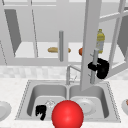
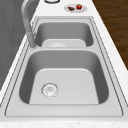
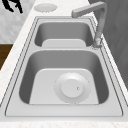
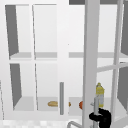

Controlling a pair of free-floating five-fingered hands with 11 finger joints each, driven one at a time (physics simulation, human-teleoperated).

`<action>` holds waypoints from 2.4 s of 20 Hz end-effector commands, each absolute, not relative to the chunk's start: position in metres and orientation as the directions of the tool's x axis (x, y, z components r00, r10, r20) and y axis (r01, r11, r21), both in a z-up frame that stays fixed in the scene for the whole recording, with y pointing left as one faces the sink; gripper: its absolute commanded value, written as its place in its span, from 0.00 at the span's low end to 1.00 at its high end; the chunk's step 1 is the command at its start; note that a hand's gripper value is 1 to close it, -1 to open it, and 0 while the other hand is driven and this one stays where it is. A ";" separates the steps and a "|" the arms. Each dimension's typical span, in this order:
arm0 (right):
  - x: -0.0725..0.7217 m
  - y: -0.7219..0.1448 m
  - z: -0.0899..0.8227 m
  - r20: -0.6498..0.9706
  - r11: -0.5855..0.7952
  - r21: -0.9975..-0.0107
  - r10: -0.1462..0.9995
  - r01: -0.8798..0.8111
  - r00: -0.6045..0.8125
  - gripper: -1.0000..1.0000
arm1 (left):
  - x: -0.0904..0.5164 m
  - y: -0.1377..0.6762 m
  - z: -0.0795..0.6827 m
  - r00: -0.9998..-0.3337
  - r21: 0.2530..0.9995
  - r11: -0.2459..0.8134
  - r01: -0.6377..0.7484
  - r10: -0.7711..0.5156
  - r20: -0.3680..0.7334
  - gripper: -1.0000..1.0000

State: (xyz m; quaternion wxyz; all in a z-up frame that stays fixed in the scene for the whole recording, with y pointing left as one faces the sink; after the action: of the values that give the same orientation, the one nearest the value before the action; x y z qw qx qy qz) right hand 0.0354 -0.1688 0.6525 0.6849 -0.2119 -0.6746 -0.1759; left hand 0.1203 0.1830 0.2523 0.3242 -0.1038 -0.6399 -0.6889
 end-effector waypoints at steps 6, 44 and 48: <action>-0.005 -0.224 0.642 0.998 0.869 -0.056 0.065 0.491 -0.003 1.00 | 0.120 0.183 0.252 -0.768 0.814 0.029 0.580 -0.314 0.558 0.50; -0.091 -0.447 0.633 0.980 0.988 -0.062 0.086 0.141 -0.177 1.00 | 0.120 0.183 0.252 -0.768 0.814 0.029 0.580 -0.314 0.558 0.50; -0.096 -0.473 0.631 0.975 0.992 -0.072 0.092 0.105 -0.204 1.00 | 0.120 0.183 0.252 -0.768 0.814 0.029 0.580 -0.314 0.558 0.50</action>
State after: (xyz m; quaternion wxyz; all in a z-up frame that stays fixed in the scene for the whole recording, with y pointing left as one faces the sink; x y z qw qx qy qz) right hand -0.0966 -0.4485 0.6383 0.6298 -0.0697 -0.7736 0.0090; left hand 0.1203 0.1830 0.2523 0.3242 -0.1038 -0.6399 -0.6889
